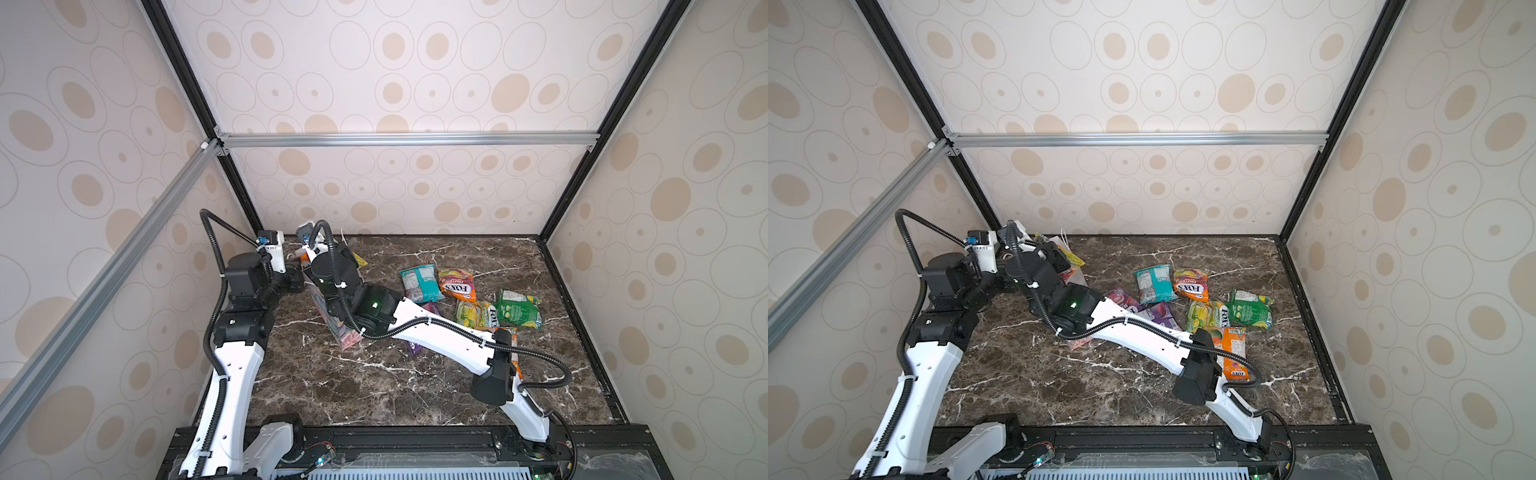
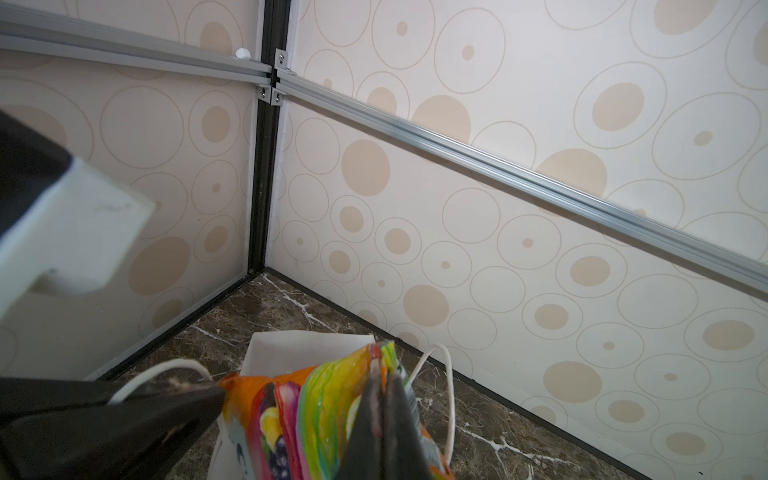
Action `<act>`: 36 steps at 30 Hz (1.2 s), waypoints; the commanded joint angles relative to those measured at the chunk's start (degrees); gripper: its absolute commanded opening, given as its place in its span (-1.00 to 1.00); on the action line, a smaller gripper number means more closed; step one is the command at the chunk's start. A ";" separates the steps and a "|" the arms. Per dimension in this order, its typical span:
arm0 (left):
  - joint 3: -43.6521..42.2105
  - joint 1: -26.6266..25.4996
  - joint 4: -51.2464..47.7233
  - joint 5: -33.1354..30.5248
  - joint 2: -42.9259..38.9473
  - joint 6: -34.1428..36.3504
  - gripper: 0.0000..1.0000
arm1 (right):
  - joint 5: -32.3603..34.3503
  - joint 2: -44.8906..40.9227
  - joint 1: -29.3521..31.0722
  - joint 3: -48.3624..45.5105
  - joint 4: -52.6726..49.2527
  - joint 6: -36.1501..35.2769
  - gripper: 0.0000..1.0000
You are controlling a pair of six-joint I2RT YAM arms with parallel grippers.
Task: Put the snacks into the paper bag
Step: 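Lower the packet into the white bag and open the right gripper, then raise the right gripper out of the bag and move it back over the pile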
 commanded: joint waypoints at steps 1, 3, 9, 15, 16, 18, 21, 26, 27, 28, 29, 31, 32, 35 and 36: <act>0.24 0.50 1.50 0.30 -0.83 -0.30 -1.00 | 1.35 0.55 0.38 -0.40 -0.34 1.08 -0.96; 0.24 0.47 1.41 0.28 -0.88 -0.30 -1.00 | 1.27 0.56 0.46 -0.62 -0.77 1.54 -0.95; 0.24 0.47 1.48 0.34 -0.80 -0.30 -1.00 | 0.86 0.22 0.44 -1.17 -1.33 1.71 -0.81; 0.15 0.45 1.42 0.18 -0.91 -0.21 -1.00 | -0.35 -0.58 0.40 -2.14 -1.11 2.38 -0.61; 0.25 0.50 1.45 0.13 -0.87 -0.21 -1.00 | -0.43 -0.58 0.45 -2.16 -1.09 2.42 -0.61; 0.15 0.51 1.49 0.16 -0.99 -0.21 -1.00 | -0.65 -0.76 0.46 -2.19 -1.22 2.51 -0.61; 0.15 0.46 1.47 0.11 -0.89 -0.21 -1.00 | -1.34 -1.21 0.46 -2.42 -1.35 2.92 -0.61; 0.17 0.47 1.37 0.08 -0.77 -0.20 -1.00 | -5.55 -3.60 0.54 -3.34 -3.59 5.23 -0.56; 0.19 0.51 1.37 0.07 -0.83 -0.21 -1.00 | -7.69 -4.76 0.49 -4.17 -4.03 5.73 -0.51; 0.15 0.43 1.41 0.06 -0.77 -0.20 -1.00 | -9.93 -6.00 0.50 -4.80 -4.77 6.24 -0.44; 0.16 0.50 1.42 -0.07 -0.81 -0.21 -1.00 | -12.41 -7.07 0.49 -4.76 -6.43 7.01 -0.35; 0.16 0.52 1.45 -0.10 -0.92 -0.20 -1.00 | -14.35 -8.96 0.47 -4.01 -10.18 8.65 -0.30; 0.20 0.50 1.41 -0.24 -0.85 -0.21 -1.00 | -14.57 -10.27 0.53 -4.45 -11.29 9.07 -0.28; 0.16 0.45 1.41 -0.14 -0.93 -0.16 -1.00 | -14.67 -14.02 0.15 -7.13 -13.34 9.26 -0.16; 0.16 0.46 1.41 -0.12 -1.00 -0.21 -1.00 | -14.71 -14.81 -0.17 -7.57 -14.70 9.55 -0.13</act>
